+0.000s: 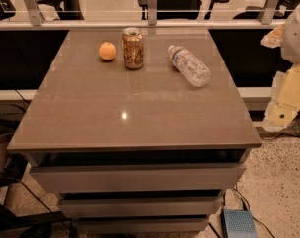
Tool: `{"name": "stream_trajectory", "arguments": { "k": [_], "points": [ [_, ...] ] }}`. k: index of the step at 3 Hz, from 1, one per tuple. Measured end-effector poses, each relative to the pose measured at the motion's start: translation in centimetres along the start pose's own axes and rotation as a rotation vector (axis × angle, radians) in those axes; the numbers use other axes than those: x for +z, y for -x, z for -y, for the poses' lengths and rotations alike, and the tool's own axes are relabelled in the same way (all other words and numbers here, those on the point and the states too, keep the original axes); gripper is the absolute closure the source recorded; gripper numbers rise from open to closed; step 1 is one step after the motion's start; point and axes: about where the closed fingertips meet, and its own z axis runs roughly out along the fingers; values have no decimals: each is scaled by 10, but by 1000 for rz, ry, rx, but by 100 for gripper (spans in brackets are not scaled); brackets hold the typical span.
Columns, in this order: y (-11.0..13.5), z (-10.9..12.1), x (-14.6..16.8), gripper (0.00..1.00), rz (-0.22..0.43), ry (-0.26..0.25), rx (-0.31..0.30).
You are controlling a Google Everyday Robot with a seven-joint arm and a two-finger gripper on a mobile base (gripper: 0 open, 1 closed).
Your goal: Place water bottle upright
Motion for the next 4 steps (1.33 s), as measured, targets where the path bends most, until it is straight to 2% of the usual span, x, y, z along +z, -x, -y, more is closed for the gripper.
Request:
{"name": "stream_trajectory", "arguments": {
  "k": [1, 2, 3, 4],
  "points": [
    [0, 0, 0, 0, 0, 0, 0],
    [6, 15, 5, 0, 6, -35, -2],
    [12, 55, 22, 0, 19, -86, 45],
    [19, 106, 47, 0, 30, -124, 147]
  ]
}}
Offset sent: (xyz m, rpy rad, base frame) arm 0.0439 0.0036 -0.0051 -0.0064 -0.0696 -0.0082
